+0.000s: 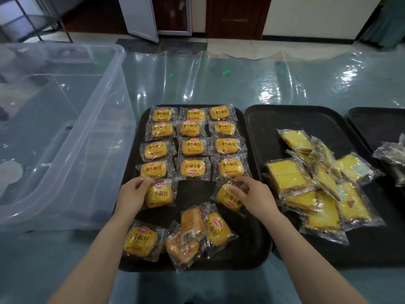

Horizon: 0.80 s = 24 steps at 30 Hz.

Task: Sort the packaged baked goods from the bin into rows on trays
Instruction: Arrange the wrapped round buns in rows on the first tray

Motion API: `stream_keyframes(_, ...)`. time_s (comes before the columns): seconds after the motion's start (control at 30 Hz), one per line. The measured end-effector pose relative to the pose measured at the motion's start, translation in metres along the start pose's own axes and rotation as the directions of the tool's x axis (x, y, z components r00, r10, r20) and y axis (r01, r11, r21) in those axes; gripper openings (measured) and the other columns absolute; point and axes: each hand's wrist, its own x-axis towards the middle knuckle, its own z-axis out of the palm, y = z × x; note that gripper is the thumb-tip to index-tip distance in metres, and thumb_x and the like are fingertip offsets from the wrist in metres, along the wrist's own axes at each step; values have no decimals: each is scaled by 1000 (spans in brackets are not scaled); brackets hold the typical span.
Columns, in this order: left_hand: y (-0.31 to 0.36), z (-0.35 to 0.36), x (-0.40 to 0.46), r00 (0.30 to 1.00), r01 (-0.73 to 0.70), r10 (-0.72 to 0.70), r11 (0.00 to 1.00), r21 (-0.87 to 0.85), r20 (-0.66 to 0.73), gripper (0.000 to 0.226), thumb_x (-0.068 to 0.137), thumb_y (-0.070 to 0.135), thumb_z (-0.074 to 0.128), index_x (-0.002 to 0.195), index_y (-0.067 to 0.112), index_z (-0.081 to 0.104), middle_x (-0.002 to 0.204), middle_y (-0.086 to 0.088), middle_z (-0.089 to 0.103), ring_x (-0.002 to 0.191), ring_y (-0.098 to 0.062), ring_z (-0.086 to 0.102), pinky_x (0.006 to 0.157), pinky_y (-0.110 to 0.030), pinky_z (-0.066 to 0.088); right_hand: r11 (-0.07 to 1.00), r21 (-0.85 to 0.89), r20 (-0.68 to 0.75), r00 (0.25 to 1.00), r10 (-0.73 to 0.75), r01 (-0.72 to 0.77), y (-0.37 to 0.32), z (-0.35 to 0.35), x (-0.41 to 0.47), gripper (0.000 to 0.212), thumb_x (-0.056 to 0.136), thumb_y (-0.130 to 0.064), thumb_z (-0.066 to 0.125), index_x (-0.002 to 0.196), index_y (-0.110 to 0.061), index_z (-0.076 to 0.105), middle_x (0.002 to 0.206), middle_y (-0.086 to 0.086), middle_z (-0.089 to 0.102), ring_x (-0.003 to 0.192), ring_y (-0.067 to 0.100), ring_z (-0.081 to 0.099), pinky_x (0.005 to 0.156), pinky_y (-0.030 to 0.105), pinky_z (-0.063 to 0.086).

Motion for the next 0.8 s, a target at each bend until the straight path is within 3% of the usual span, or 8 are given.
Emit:
stream_keyframes(0.13,-3,3,4,999,-42,43,998,35,-7,28,94,37,50,111,19,63,105,1,64,96,-16,58,80,-33,48,999,1,-27,999,36,-36,0,1,-7,28,84,-41,69,108,-28,64,90,-17,63,80,-5,55,62,13,41)
stream_keyframes(0.3,-9,1,9,995,-82,88,991,109,-48,27,92,37,54,111,20,62,103,5,60,92,-12,55,77,-31,45,947,301,-176,970,167,-108,-3,-3,-19,18,82,-26,72,84,-29,54,82,-9,63,77,4,62,58,22,48)
stream_keyframes(0.4,-16,-1,12,992,-99,110,981,166,-55,29,93,34,54,116,18,61,112,1,61,94,-11,51,78,-29,42,777,601,-179,916,358,-185,-2,0,-26,17,82,-15,71,83,-17,53,84,6,65,76,20,67,68,43,59)
stream_keyframes(0.47,-18,-1,14,991,-110,123,976,188,-57,29,93,32,55,117,17,60,115,-3,61,94,-11,51,76,-28,41,574,772,-18,893,450,-273,-1,5,-31,21,84,-14,71,95,-14,53,94,12,66,79,22,70,69,39,60)
stream_keyframes(0.53,-17,-2,11,990,-98,110,986,138,-85,32,90,31,59,120,20,54,119,-5,60,99,-14,54,75,-30,46,583,701,122,875,469,-411,0,11,-39,40,84,-22,72,116,-14,48,100,9,67,80,18,71,71,35,60)
stream_keyframes(0.63,-14,-1,-2,976,-126,148,982,138,-160,50,86,29,66,130,23,44,130,-3,53,115,-20,53,87,-36,48,817,374,38,888,459,-438,3,19,-50,54,84,-32,70,128,-16,44,95,0,68,81,16,69,75,35,57)
stream_keyframes(0.73,-15,5,-26,946,-226,267,950,216,-183,54,86,26,65,134,30,41,139,2,43,124,-18,45,95,-39,44,937,7,-165,924,345,-349,3,16,-59,25,87,-40,64,103,-22,62,80,-8,66,72,11,62,60,29,48)
stream_keyframes(0.8,-20,10,-43,936,-294,330,924,245,-121,55,87,22,62,136,33,40,142,5,41,127,-16,43,98,-37,41,952,-126,-257,936,242,-280,1,14,-62,15,88,-40,62,83,-27,57,72,-11,59,65,8,56,51,25,40)
